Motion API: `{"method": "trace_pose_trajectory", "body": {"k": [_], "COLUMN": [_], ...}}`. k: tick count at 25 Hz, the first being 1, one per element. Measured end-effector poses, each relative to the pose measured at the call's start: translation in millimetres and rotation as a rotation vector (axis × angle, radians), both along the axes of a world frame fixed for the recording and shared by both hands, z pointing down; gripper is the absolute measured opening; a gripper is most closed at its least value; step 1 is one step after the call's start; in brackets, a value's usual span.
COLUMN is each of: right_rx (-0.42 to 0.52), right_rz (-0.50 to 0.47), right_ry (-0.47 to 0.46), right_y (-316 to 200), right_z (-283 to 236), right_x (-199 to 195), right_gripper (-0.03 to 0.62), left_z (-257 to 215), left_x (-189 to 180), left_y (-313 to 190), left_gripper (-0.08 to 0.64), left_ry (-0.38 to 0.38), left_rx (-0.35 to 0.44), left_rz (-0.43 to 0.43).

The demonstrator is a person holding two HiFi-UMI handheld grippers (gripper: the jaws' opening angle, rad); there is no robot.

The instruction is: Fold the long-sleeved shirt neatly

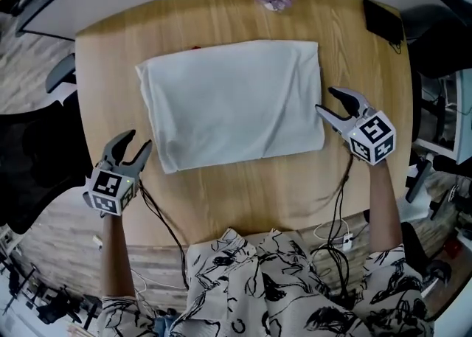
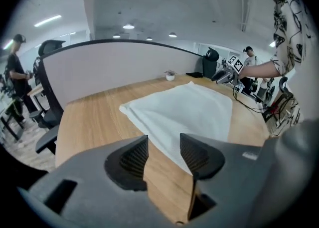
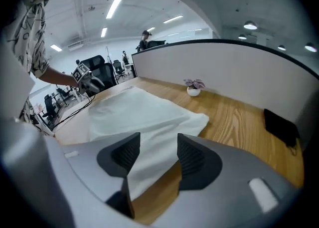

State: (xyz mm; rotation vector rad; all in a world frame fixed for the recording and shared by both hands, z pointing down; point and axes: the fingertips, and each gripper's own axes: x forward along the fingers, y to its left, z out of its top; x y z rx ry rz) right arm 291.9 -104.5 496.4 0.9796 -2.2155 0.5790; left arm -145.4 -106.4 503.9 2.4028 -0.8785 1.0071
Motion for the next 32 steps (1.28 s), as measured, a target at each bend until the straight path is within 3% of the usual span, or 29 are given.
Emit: {"method": "trace_pose_trajectory", "body": {"k": [6,16,23,24,25,32], "right_rx": [-0.074,-0.198,-0.225,-0.224,-0.223,-0.235], "right_rz": [0.123,0.159,0.149,0.162,0.175,0.206], "right_ry": [-0.022,-0.009,-0.028,-0.027,-0.028,-0.023], "right_y": [81,144,150,149,148,150], "right_z": [17,65,77,76,76,74], "right_x": [3,2,-4,-2,-1,9], "right_gripper": [0.284,0.289,0.201,0.149,0.047,0.034], "left_z": [17,51,63,63,62,61], "left_x": [-4,11,21,22,22,3], "left_y": [72,122,119,119,118,118], "left_gripper": [0.218,0.212,0.159,0.057,0.039,0.031], "left_ry": [0.031,0.024,-0.003,-0.009,-0.011,-0.067], "left_rx": [-0.110,-0.227,-0.222,-0.214,-0.207,-0.186], "left_rz": [-0.048,-0.034,-0.022,-0.023,-0.025,-0.044]}}
